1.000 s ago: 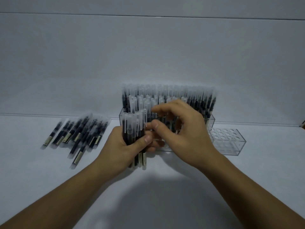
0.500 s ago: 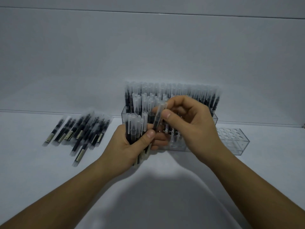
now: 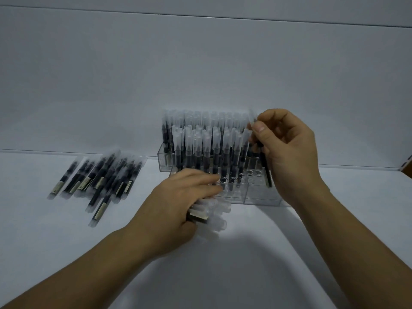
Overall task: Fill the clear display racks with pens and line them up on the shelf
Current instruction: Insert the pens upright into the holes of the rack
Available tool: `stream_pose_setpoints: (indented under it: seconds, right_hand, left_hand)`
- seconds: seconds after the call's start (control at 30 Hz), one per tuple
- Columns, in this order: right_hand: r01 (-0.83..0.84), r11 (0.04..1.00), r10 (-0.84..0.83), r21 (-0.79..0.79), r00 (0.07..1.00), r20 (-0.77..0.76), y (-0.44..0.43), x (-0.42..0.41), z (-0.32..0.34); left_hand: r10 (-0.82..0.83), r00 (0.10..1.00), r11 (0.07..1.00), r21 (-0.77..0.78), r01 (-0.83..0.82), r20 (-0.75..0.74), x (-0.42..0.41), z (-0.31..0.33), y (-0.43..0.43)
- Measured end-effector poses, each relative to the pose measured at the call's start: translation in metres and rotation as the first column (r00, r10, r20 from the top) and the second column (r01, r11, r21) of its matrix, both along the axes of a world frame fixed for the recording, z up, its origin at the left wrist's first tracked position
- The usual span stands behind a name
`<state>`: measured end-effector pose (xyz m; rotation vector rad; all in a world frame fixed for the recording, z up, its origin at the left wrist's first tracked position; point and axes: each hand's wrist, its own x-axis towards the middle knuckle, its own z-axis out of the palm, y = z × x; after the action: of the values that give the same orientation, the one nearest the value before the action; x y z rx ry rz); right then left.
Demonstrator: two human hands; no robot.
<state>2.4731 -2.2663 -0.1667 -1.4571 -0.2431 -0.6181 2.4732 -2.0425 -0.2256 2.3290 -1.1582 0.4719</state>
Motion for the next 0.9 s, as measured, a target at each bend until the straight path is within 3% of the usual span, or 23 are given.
stream_pose_setpoints:
  seconds: [0.2,0.43,0.9]
  right_hand:
    - [0.026,0.998,-0.025,-0.055,1.000,0.018,-0.0016,0.0003,-0.0020]
    - [0.243,0.924,-0.202,-0.296,0.965,0.165,-0.0023,0.0010,-0.0055]
    - [0.304,0.874,-0.215,-0.379,0.942,0.258,-0.0076,0.0029,-0.0081]
  left_hand:
    - [0.015,0.999,0.997,0.082,-0.012,-0.033,-0.0025,-0.0019,-0.0040]
    - [0.020,0.998,0.998,0.062,-0.016,-0.065,-0.0022,-0.0022,-0.0033]
    - [0.026,0.999,0.998,0.058,-0.023,-0.047,-0.0010,-0.0033,-0.0040]
